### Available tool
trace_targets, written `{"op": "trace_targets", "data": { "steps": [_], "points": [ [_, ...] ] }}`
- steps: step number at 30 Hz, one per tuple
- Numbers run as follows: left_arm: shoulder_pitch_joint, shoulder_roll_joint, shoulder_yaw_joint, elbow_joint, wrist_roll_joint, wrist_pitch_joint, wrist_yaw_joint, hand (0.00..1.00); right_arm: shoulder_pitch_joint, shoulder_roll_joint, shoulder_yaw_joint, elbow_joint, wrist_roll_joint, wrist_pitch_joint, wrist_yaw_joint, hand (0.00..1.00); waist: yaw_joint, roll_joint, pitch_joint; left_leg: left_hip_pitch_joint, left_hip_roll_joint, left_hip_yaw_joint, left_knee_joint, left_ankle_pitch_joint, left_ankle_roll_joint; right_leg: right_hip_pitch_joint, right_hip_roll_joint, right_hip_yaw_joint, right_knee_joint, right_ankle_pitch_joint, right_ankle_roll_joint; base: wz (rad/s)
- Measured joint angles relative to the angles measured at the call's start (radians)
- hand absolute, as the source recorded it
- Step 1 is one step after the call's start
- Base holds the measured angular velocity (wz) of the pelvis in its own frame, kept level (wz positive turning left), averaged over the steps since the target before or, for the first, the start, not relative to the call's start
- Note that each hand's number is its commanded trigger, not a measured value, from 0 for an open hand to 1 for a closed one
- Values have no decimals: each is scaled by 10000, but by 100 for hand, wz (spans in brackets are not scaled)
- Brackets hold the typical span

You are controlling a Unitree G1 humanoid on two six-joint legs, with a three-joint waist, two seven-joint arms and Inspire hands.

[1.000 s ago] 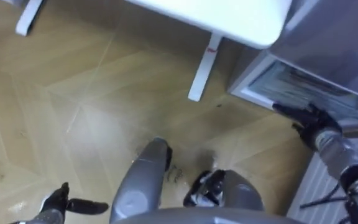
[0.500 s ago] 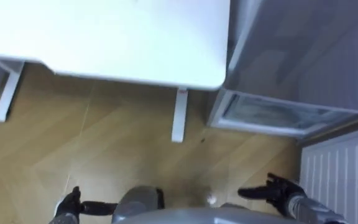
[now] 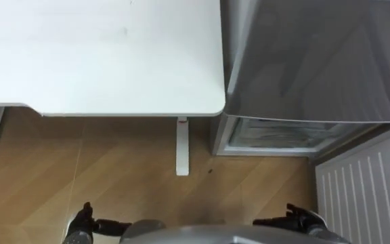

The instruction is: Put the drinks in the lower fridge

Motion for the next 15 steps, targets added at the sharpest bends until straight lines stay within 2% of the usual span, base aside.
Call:
{"op": "trace_targets", "data": {
  "steps": [3, 4, 11, 15],
  "points": [
    [153, -58, 381, 4, 422, 26, -1, 0, 186, 103, -408, -163, -164, 0, -6, 0, -123, -39, 10, 300, -1, 91, -186, 1, 2, 195, 14, 143, -107, 36, 18, -16],
    [156, -103, 528, 0, 513, 43, 2, 0, 253, 109, -465, -215, -197, 0, -6, 0, -120, -7, -34, 343, 13, 122, -258, 6, 7, 225, 40, 176, -171, 102, 20, -11],
    [350, -274, 931, -13, 972, 176, 162, 0, 292, 231, -839, -31, -204, 45, -7, 0, -392, -35, -53, 553, 13, 142, -300, 17, 14, 484, 66, 171, -340, 194, 18, -1],
    [420, -309, 1353, 35, 1828, 307, 197, 0, 287, 287, -1220, 127, -520, 80, 5, 0, -396, -18, -67, 587, 21, 140, -276, 16, 14, 530, 73, 174, -339, 196, 15, 0]
  ]
}}
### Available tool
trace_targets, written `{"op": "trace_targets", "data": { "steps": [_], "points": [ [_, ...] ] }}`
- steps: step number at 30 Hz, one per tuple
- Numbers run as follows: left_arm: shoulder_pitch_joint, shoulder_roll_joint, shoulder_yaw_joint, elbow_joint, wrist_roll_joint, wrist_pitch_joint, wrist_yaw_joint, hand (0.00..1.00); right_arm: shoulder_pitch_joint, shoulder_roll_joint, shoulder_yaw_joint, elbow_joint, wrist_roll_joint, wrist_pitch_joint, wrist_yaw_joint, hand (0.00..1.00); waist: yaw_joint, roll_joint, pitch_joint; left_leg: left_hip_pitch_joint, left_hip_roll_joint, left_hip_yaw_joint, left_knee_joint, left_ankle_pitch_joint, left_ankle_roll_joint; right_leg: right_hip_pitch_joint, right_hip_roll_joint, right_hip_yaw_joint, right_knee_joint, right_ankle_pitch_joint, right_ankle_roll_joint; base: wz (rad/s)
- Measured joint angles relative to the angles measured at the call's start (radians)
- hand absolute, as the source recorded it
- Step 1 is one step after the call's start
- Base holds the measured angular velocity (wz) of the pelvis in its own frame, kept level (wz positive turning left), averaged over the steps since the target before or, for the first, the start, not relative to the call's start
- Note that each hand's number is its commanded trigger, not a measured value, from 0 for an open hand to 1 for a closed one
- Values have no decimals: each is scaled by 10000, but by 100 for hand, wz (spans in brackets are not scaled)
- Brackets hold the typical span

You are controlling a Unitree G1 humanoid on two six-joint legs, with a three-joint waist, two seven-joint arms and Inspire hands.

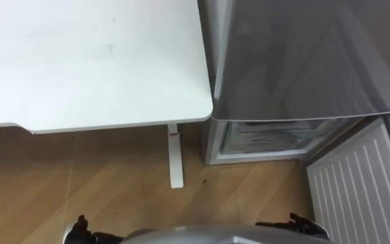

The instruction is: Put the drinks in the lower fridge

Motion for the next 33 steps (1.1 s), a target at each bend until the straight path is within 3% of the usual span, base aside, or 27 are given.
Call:
{"op": "trace_targets", "data": {
  "steps": [6, 8, 9, 10, 14, 18, 21, 25, 33],
  "points": [
    [79, 5, 232, 1, 742, 507, -10, 0, -18, 3, -262, 5, 0, 234, -126, 0, -8, 37, -56, 26, 2, -131, 75, 0, 0, 84, 4, -61, -8, 12, -10, 3],
    [96, 7, 489, -39, 1037, 523, -41, 0, -27, -6, -566, -75, -238, 347, -229, 0, 1, -60, -10, 34, 7, -104, 95, 0, 0, 95, 2, -58, -2, 12, -11, -2],
    [96, 10, 694, -50, 1158, 524, -53, 0, -41, -30, -809, -101, -544, 392, -363, 0, 6, 25, -51, 32, 21, -80, 88, 0, 0, 72, 7, -23, 7, 13, -13, -9],
    [94, 35, 764, -57, 1158, 524, -50, 0, -53, -88, -903, -105, -752, 391, -546, 0, 1, -27, -17, 32, 33, -45, 26, 0, 0, 42, 14, 14, 14, 26, -21, -10],
    [161, 62, 743, -38, 1178, 518, -34, 0, -16, -162, -953, -553, -1487, 403, -1132, 0, 5, 18, -13, 35, 124, 144, 7, -2, -3, 26, 92, 164, 3, 111, -54, -15],
    [130, 14, 759, -60, 1640, 498, -31, 0, -54, -239, -1566, -1983, -3151, 367, -1887, 0, -35, 52, -9, 56, 129, 162, 15, 5, -9, 1, 104, 267, 7, 145, -57, -3],
    [328, 20, 831, -412, 1662, 516, -32, 0, 68, -485, -1731, -3291, -3986, 313, -2450, 0, -54, -50, -45, 88, 122, 157, 3, 13, -6, -16, 101, 268, -10, 151, -53, -1],
    [662, -7, 1363, -871, 2300, 679, -39, 0, 331, -517, -2390, -5560, -5118, 291, -3150, 0, -88, -237, -54, 213, 78, 178, -228, 149, -24, 28, 97, 289, -181, 163, -64, 0],
    [1028, -7, 1515, -1251, 2718, 727, -22, 0, 599, -518, -2561, -6452, -5570, 184, -3874, 0, -131, -421, -99, 219, 66, 159, -342, 149, -27, 8, 96, 262, -169, 178, -44, 0]
  ]
}}
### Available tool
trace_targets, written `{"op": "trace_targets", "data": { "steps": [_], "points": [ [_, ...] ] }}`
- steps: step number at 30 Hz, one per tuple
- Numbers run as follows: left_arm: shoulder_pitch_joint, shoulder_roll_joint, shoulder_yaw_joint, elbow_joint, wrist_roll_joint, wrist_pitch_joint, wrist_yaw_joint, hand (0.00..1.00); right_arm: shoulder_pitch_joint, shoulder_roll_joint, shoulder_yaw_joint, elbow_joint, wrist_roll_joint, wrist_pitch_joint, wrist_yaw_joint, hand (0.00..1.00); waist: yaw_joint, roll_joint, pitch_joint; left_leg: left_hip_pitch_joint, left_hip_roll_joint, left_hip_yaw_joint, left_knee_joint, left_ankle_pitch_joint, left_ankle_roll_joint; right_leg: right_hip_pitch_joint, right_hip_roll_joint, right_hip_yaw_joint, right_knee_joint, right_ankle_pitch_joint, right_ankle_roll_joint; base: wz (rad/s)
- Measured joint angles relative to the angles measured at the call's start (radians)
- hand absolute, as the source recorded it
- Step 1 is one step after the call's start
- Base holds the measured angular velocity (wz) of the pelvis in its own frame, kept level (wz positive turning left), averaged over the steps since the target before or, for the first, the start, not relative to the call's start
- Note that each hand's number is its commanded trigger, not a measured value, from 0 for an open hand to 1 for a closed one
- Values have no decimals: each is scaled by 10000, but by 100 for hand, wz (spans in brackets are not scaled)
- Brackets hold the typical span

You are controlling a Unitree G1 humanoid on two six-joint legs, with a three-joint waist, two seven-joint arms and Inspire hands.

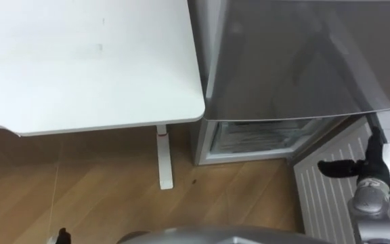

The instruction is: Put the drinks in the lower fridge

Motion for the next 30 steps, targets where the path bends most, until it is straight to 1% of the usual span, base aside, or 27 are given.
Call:
{"op": "trace_targets", "data": {
  "steps": [3, 4, 5, 6, 8, 9, 12, 15, 20, 21, 23, 24, 25, 26, 28, 29, 30],
  "points": [
    [54, 0, 83, -45, 425, -6, 4, 0, -34, -11, -297, -267, -3, -10, -186, 0, -78, 0, -3, 56, -11, 1, -25, 0, 1, 28, -9, 10, 5, 3, 2, 0],
    [55, 0, 161, -45, 500, -6, 7, 0, -37, -12, -532, -373, -3, -19, -225, 0, -87, 27, 12, 68, -10, -2, -40, 0, 1, 36, -8, 9, 5, 3, 2, 0],
    [61, -3, 217, -45, 556, -7, 7, 0, -38, -25, -647, -429, -2, -21, -282, 0, -87, 7, 16, 71, -10, -3, -44, 0, 1, 36, -7, 10, 5, 2, 2, 0],
    [84, -5, 352, -44, 619, -7, 7, 0, -48, -52, -904, -535, -2, -36, -390, 0, -88, 5, 1, 80, -9, -8, -59, 0, 0, 35, -2, 45, 5, 3, 2, -3],
    [138, -3, 527, -44, 647, -5, 7, 0, -52, -257, -1113, -578, 6, -64, -605, 0, -95, 1, 23, 90, -9, -8, -58, 0, 0, 35, 3, 125, 5, 2, 2, -4],
    [157, -4, 624, -43, 671, -5, 7, 0, -53, -395, -1291, -578, 13, -97, -652, 0, -95, -18, 57, 90, -10, -7, -60, 1, 0, 30, 2, 130, 6, 2, 2, -3],
    [223, 2, 820, -44, 672, -6, 6, 0, -52, -783, -1397, -578, 45, -97, -733, 0, -103, -12, 57, 80, -6, -8, -89, 0, 0, 16, 7, 132, 6, 2, 2, -2],
    [232, -14, 824, -43, 673, -4, 0, 0, -55, -906, -1610, -521, 198, -97, -727, 0, -116, -59, 51, 71, -10, -20, -146, 4, -4, 20, 9, 144, 3, 2, 2, 0],
    [287, -16, 1013, -42, 668, -1, -4, 0, -238, -1247, -2262, 191, 1702, -89, -737, 0, -133, -237, 55, 204, -22, -6, -169, 9, 2, 117, 5, 217, 5, 2, 2, -1],
    [295, -15, 1026, -40, 668, 0, -24, 0, -405, -1412, -2404, 587, 2125, -76, -716, 0, -162, -300, 87, 271, -26, -18, -180, 9, 2, 172, 5, 183, -1, 2, 2, 0],
    [310, -14, 1042, -46, 665, 3, -117, 0, -526, -1545, -2799, 741, 2761, 2, -704, 0, -189, -360, 89, 266, -30, -31, -176, 8, 3, 171, 5, 164, 0, 2, 2, 0],
    [350, -13, 1084, -52, 650, 31, -234, 0, -664, -1701, -2913, 858, 3264, 3, -704, 0, -259, -393, 90, 232, -28, -49, -158, 7, 3, 156, 6, 142, -2, 2, 2, 5],
    [392, -13, 1120, -45, 650, 123, -347, 0, -929, -1994, -2919, 1221, 3574, 50, -648, 0, -419, -433, 75, 181, -30, -90, -133, 7, 5, 145, 1, 109, 0, 2, 2, 7],
    [392, -14, 1187, -44, 655, 160, -420, 0, -1026, -2158, -2922, 1403, 3643, 82, -596, 0, -469, -445, 73, 154, -30, -101, -112, 6, 6, 141, 1, 102, 0, 3, 2, 7],
    [396, -6, 1326, -51, 690, 197, -485, 0, -1405, -2855, -2960, 2256, 3757, 170, -378, 0, -497, -483, 63, 7, -6, -50, 76, -15, 22, 137, 7, 91, 15, 3, 1, 2],
    [399, -10, 1405, -51, 694, 206, -498, 0, -1520, -3021, -2972, 2483, 3836, 213, -298, 0, -501, -498, 61, -4, -5, -48, 80, -16, 23, 124, 6, 88, 22, 4, 1, 0],
    [399, 7, 1525, -51, 693, 253, -530, 0, -1770, -3377, -2971, 3161, 4062, 242, -61, 0, -511, -532, 57, 3, -2, -44, 75, -16, 23, 121, 7, 84, 26, 5, -2, 0]
  ]
}}
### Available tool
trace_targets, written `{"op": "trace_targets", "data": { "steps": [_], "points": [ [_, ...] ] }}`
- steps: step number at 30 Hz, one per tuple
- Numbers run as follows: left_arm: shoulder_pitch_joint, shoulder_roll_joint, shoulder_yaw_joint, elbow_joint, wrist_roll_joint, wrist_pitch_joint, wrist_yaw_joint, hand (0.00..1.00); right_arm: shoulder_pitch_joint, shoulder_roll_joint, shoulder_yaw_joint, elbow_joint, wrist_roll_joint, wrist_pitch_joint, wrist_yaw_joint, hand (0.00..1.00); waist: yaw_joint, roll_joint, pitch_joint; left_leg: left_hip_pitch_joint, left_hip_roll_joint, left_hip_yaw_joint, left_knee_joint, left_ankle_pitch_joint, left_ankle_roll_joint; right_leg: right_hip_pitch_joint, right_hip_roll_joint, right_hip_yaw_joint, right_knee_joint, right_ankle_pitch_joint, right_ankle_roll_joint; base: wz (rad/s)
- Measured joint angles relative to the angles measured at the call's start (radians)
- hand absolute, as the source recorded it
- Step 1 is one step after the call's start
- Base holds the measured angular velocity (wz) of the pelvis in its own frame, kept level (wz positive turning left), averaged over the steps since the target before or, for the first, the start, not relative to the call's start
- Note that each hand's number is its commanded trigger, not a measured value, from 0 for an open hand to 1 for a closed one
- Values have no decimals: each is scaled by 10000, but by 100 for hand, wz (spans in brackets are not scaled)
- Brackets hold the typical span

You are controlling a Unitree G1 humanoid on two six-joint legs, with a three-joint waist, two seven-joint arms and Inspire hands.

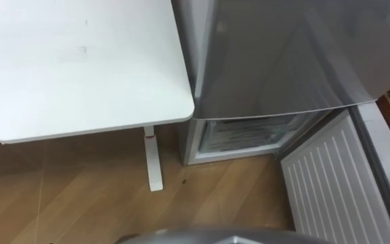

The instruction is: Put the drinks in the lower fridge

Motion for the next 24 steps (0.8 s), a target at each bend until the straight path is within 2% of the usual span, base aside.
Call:
{"op": "trace_targets", "data": {
  "steps": [1, 5, 6, 7, 10, 12, 15, 18, 21, 24],
  "points": [
    [4, 51, 123, 3, 0, 61, -75, 0, -289, -350, -8, 788, 73, 121, 195, 0, 8, -48, -8, 21, -5, -27, 1, 0, 0, 30, -1, -28, -3, 0, 0, 4],
    [111, 320, 485, 13, -6, 145, -314, 0, -651, -810, -245, 2221, 255, 450, 649, 0, 84, -260, -44, 102, 21, -99, -49, -6, -12, 63, 25, -86, -3, 4, -7, 2],
    [112, 377, 569, 16, -6, 148, -379, 0, -662, -1029, -247, 2630, 491, 564, 851, 0, 89, -306, -46, 20, 22, -140, 8, -23, -14, 41, 36, -108, -2, 11, -17, 8],
    [117, 386, 703, 17, -29, 158, -440, 0, -687, -1323, -250, 3042, 775, 672, 1005, 0, 87, -320, -44, -64, 30, -195, 130, -76, -12, 35, 47, -115, -5, 12, -19, 10],
    [137, 451, 979, 10, -29, 316, -581, 0, -919, -1865, -251, 3859, 1242, 983, 1377, 0, 21, -384, -55, -191, 48, -265, 281, -110, -10, 20, 64, -167, -2, 18, -28, 7],
    [124, 495, 1002, 10, -27, 377, -613, 0, -1084, -2045, -249, 4167, 1426, 1231, 1606, 0, -10, -432, -60, -236, 74, -264, 319, -111, -15, -22, 86, -166, 0, 44, -59, 0],
    [101, 536, 1023, 11, -24, 556, -636, 0, -1082, -2091, -256, 4175, 1635, 1541, 1962, 0, -173, -489, -108, -375, 88, -353, 486, -145, -25, -29, 103, -321, -2, 59, -68, 8],
    [87, 606, 1022, 11, -30, 649, -654, 0, -1019, -2091, -257, 4185, 1657, 1826, 2324, 0, -193, -481, -119, -470, 119, -380, 637, -174, -21, -48, 127, -358, -1, 95, -77, 3],
    [92, 674, 1021, 11, -82, 759, -654, 0, -997, -2089, -255, 4188, 1952, 2004, 2461, 0, -163, -421, -117, -391, 124, -349, 642, -176, -16, 11, 126, -342, -3, 127, -61, -1],
    [79, 721, 1050, -9, -107, 767, -646, 0, -968, -2088, -261, 4179, 2326, 2095, 2474, 0, -94, -264, -114, -316, 138, -296, 647, -179, -10, 64, 127, -318, -8, 151, -61, -5]
  ]
}}
